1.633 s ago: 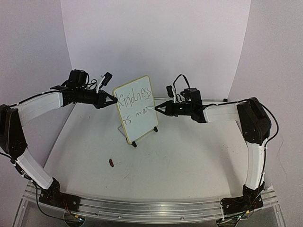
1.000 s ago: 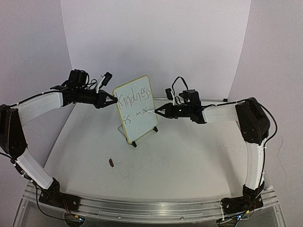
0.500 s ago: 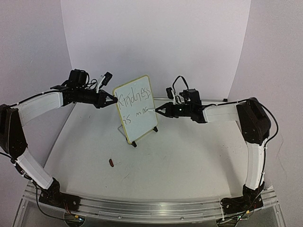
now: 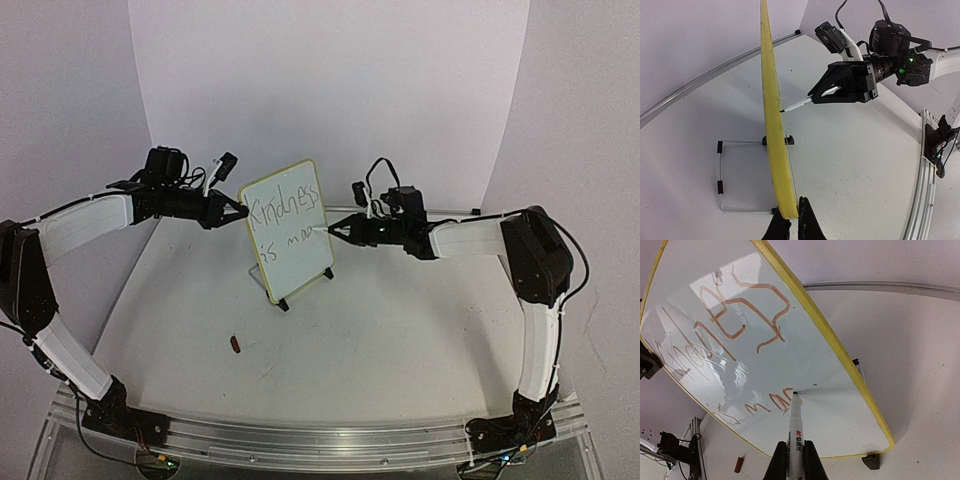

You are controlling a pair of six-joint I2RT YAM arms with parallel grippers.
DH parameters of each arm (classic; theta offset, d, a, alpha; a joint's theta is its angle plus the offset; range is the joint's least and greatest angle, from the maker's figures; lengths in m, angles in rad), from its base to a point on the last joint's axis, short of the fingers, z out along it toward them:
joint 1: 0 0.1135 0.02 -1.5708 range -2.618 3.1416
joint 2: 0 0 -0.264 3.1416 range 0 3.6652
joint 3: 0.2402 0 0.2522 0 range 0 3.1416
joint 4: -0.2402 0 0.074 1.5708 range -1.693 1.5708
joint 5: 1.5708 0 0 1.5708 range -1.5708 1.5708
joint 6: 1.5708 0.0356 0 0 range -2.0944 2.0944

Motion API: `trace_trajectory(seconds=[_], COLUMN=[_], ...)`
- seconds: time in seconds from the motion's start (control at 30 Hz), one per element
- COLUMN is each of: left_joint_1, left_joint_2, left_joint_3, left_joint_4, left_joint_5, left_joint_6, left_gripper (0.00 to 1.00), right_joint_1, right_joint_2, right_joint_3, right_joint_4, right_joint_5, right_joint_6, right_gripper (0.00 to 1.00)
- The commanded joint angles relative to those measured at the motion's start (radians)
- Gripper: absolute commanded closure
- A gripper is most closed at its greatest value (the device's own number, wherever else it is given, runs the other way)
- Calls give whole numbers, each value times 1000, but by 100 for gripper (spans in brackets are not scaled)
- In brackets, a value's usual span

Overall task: Write a sentence on the whiteboard
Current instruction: Write on the whiteboard with the whiteboard marker without the cap.

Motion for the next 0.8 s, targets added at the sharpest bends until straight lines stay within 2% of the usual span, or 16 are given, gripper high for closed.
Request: trace_trajectory(seconds=[0.0, 0.77], left_joint_1=[-7, -7], left_joint_2=[29, 33], left_joint_3=[9, 11], left_joint_4=[-69, -69], left_joint_5=[-23, -18], left_joint_6=[27, 26], left_gripper=[100, 100], right_joint_1=[0, 2], right_joint_2=[-25, 26], right_joint_3=[-10, -69], right_joint_4=[48, 49], right_joint_5=[20, 18], right_joint_6=[2, 1], right_gripper=[100, 100])
